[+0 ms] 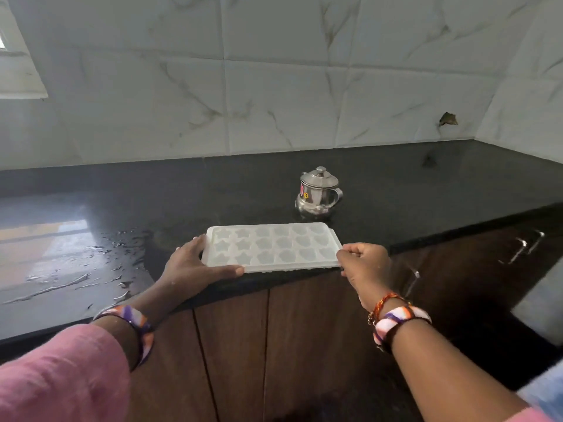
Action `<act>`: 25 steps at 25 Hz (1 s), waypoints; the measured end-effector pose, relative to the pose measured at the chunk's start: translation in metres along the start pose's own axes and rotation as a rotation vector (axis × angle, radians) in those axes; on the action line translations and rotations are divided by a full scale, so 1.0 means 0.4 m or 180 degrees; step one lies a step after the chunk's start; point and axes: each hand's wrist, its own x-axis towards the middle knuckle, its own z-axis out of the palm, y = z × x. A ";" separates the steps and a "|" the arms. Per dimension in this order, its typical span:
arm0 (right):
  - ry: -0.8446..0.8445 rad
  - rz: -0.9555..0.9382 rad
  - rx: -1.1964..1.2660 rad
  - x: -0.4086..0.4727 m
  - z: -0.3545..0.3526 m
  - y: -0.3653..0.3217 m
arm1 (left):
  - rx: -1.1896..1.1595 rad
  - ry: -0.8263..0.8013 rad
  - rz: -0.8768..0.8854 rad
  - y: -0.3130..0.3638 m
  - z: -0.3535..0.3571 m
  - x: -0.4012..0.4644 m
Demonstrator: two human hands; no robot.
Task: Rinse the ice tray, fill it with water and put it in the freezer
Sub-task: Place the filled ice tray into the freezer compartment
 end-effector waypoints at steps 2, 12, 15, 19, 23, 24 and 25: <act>0.0153 0.0028 -0.0072 -0.056 -0.115 0.048 | -0.0032 -0.0315 0.0235 0.066 0.049 -0.065; 0.1252 0.0752 -0.0475 -0.256 -0.787 0.315 | -0.0428 -0.1785 0.1462 0.487 0.454 -0.307; 0.1705 0.0930 -0.0698 -0.291 -1.002 0.339 | -0.0620 -0.2198 0.1738 0.671 0.587 -0.363; 0.2378 0.0927 -0.1107 -0.275 -1.254 0.337 | -0.0743 -0.2482 0.2155 0.950 0.751 -0.402; 0.2946 0.1057 -0.1149 -0.140 -1.463 0.360 | -0.0543 -0.2571 0.2454 1.240 0.922 -0.367; 0.3062 0.1112 -0.1126 -0.087 -1.504 0.381 | -0.0495 -0.2611 0.2516 1.308 0.969 -0.349; 0.3166 0.1182 -0.1081 -0.024 -1.545 0.410 | -0.0452 -0.2664 0.2572 1.374 1.023 -0.326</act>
